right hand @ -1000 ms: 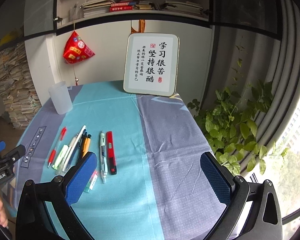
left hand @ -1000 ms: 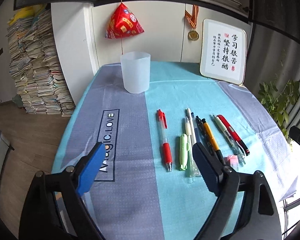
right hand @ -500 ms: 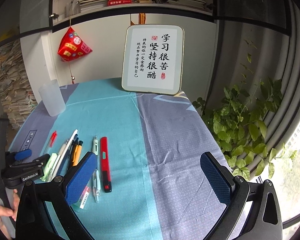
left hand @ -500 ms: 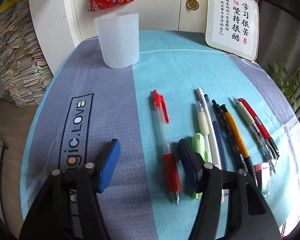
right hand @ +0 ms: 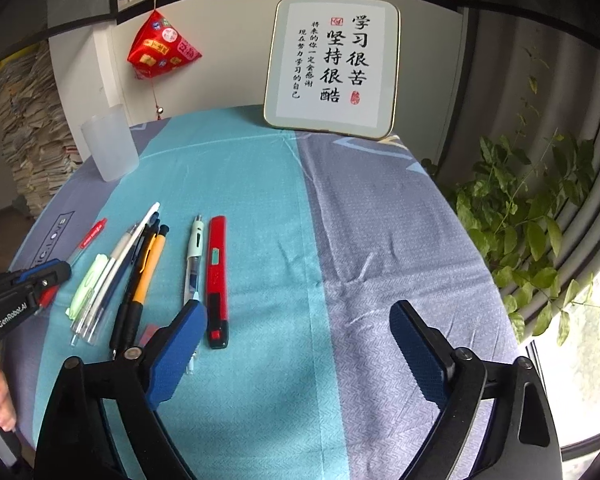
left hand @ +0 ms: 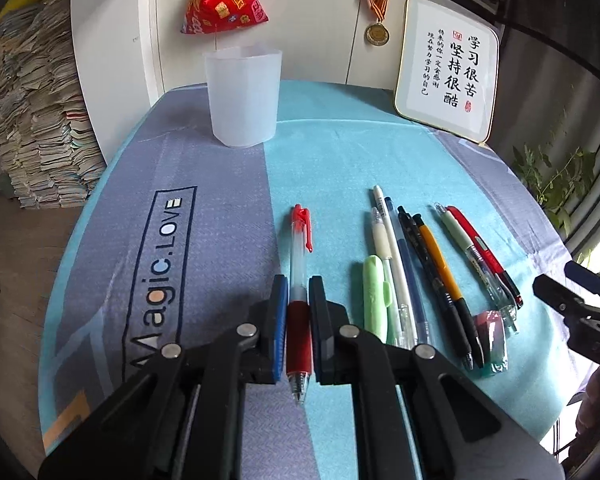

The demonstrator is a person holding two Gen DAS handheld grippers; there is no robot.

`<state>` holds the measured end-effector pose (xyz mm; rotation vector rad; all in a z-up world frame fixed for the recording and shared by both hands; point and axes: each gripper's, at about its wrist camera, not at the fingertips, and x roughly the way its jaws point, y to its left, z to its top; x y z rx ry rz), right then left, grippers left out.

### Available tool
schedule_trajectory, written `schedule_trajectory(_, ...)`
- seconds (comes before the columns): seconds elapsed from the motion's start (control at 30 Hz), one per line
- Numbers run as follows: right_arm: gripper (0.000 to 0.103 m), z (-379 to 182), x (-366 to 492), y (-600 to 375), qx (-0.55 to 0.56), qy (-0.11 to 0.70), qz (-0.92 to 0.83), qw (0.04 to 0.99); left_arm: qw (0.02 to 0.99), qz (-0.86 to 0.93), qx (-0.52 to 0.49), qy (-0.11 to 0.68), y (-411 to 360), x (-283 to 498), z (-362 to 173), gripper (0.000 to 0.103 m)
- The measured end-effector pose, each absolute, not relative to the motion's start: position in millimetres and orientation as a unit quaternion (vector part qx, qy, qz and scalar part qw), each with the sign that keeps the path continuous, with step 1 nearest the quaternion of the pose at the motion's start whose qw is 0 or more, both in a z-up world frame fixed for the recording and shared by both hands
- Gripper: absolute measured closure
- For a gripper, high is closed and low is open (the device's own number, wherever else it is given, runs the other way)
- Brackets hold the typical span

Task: Organize stationery
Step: 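Lower the left gripper onto the red pen and close it, then lift the red pen with the left gripper while the right gripper grasps the red marker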

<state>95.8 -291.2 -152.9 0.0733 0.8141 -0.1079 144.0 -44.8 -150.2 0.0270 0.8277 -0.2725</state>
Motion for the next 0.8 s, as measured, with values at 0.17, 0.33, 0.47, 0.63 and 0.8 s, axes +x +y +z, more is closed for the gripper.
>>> schedule_trajectory(0.17, 0.017, -160, 103, -284, 0.023, 0.413, -0.037, 0.910, 0.915, -0.132, 0.004, 0.382, -36, 138, -134, 0.095)
schedule_trajectory(0.33, 0.027, -173, 112, -269, -0.009, 0.442, -0.034, 0.897, 0.923, -0.134, -0.002, 0.361, -31, 131, -119, 0.095)
schedule_trajectory(0.47, 0.055, -167, 106, -275, 0.014, 0.425, -0.027, 0.905, 0.927, -0.138, -0.008, 0.348, -25, 126, -110, 0.095)
schedule_trajectory(0.63, 0.087, -164, 104, -282, 0.043, 0.422, -0.007, 0.906, 0.926, -0.135, -0.001, 0.353, -23, 125, -113, 0.095)
schedule_trajectory(0.8, 0.087, -167, 103, -279, 0.041, 0.417, -0.001, 0.908, 0.910, -0.134, -0.004, 0.393, -20, 123, -142, 0.094)
